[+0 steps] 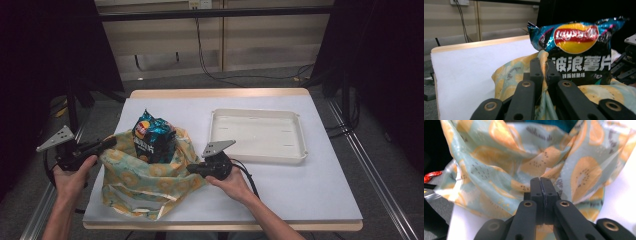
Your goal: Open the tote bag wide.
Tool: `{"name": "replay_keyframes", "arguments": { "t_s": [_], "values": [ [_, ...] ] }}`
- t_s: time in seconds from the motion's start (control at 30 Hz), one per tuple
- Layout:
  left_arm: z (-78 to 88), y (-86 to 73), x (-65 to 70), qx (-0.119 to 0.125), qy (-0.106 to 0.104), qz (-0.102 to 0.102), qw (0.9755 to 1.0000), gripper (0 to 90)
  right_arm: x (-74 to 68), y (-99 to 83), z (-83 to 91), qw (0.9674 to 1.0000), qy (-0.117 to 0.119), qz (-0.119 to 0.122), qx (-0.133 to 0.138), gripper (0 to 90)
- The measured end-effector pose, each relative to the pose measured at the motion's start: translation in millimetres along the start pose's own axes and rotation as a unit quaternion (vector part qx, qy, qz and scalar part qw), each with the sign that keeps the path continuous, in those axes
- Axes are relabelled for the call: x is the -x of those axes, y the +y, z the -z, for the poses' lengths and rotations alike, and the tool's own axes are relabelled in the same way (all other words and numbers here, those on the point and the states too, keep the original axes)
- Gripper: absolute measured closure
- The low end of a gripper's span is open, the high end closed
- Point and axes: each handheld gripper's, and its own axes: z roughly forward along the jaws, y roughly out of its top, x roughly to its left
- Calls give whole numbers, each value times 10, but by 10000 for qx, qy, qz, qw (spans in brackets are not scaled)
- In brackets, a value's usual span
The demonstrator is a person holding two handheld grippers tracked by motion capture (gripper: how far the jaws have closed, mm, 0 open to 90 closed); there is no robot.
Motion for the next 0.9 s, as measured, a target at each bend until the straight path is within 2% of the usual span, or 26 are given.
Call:
{"name": "replay_keyframes", "arguments": {
  "t_s": [0.07, 0.2, 0.3, 0.4, 0.47, 0.57, 0.6, 0.67, 0.7, 0.83, 0.9],
  "values": [
    [61, -12, 3, -24, 38, 28, 10000, 843, -29, 86, 23, 9999, 11, 102, 71, 844],
    [148, -105, 22, -100, 110, 24, 9999, 843, -60, 139, 35, 9998, 32, 178, 108, 849],
    [214, -222, -3, -98, 179, 142, 9997, 853, -70, 145, 29, 9997, 55, 189, 124, 869],
    [270, -330, -16, -64, 158, 238, 9996, 857, -77, 129, 16, 9997, 97, 146, 155, 887],
    [315, -391, -21, 37, 102, 380, 9992, 857, -88, 118, 4, 9998, 114, 143, 118, 892],
    [378, -438, -10, 72, 147, 390, 9991, 855, -92, 123, 1, 9997, 147, 130, 157, 892],
    [386, -453, -7, 49, 186, 384, 9991, 850, -93, 124, 0, 9997, 150, 124, 167, 893],
    [386, -498, -33, -30, 384, 487, 9981, 839, -95, 121, -7, 9997, 148, 134, 169, 893],
    [388, -520, -58, 6, 483, 544, 9974, 836, -94, 119, -9, 9997, 138, 127, 162, 892],
    [331, -596, -126, -82, 387, 708, 9967, 863, -93, 120, -10, 9997, 133, 129, 174, 893],
    [311, -604, -142, -119, 440, 720, 9964, 866, -94, 120, -13, 9997, 124, 133, 151, 892]
  ]
}}
